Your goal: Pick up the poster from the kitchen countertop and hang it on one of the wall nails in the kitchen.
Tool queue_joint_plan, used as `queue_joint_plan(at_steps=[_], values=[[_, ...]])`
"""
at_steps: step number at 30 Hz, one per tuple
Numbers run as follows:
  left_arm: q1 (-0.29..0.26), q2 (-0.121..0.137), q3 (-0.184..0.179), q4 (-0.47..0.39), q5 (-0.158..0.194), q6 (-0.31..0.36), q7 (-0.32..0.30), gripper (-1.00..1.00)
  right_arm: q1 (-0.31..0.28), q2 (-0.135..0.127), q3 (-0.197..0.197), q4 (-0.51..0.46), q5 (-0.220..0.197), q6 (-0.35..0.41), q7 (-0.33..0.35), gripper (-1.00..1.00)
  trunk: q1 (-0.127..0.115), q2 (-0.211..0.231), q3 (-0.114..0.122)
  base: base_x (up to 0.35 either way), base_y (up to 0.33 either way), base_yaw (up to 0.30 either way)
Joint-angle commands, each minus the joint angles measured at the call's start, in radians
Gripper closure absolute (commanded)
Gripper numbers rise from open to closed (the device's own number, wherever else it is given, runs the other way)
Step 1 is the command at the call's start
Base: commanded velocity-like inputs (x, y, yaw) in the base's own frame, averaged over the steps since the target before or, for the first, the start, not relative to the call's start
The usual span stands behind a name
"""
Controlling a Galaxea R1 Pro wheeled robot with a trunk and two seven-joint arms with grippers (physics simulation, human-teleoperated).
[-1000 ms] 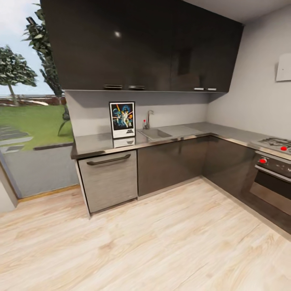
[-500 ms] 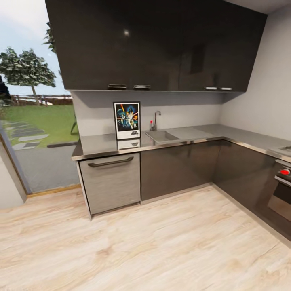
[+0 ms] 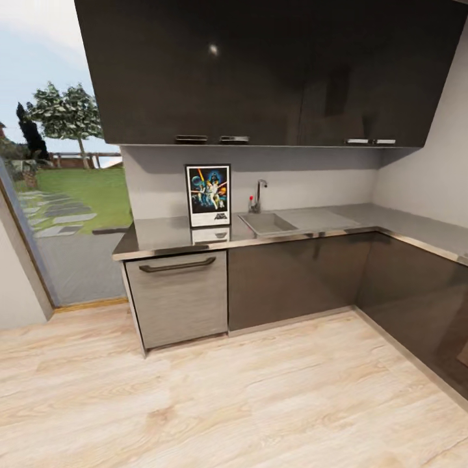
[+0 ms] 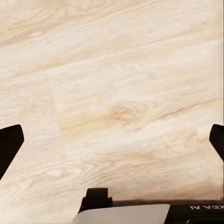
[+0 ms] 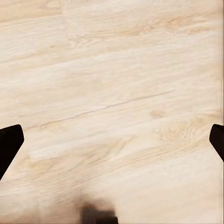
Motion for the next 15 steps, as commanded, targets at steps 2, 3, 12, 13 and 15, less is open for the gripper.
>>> queue_joint_plan(at_steps=[2, 3, 12, 13, 15], values=[[0.0, 0.0, 0.0, -0.001, 0.0, -0.002, 0.0, -1.0, -0.001, 0.0, 0.001, 0.001, 0.001, -0.003, 0.0, -1.0, 0.0, 0.0, -0.001, 0.204, -0.29, 0.014], [0.0, 0.0, 0.0, 0.0, 0.0, -0.002, 0.0, -1.0, -0.001, 0.0, 0.001, 0.001, 0.001, -0.003, 0.0, -1.0, 0.0, 0.0, -0.001, 0.202, -0.292, 0.01], [0.0, -0.001, 0.0, 0.0, 0.0, -0.002, 0.0, -1.0, -0.001, 0.0, 0.001, 0.001, 0.001, -0.003, 0.0, -1.0, 0.0, 0.0, -0.001, 0.191, -0.297, 0.002], [0.0, -0.001, 0.0, 0.0, 0.0, -0.002, 0.0, -1.0, -0.001, 0.0, 0.001, 0.001, 0.001, -0.004, 0.0, -1.0, 0.0, 0.0, -0.001, 0.163, -0.312, 0.039], [0.0, -0.001, 0.0, 0.0, 0.0, -0.002, 0.0, -1.0, -0.001, 0.0, 0.001, 0.001, 0.001, -0.004, 0.0, -1.0, 0.0, 0.0, -0.001, 0.147, -0.319, 0.136]])
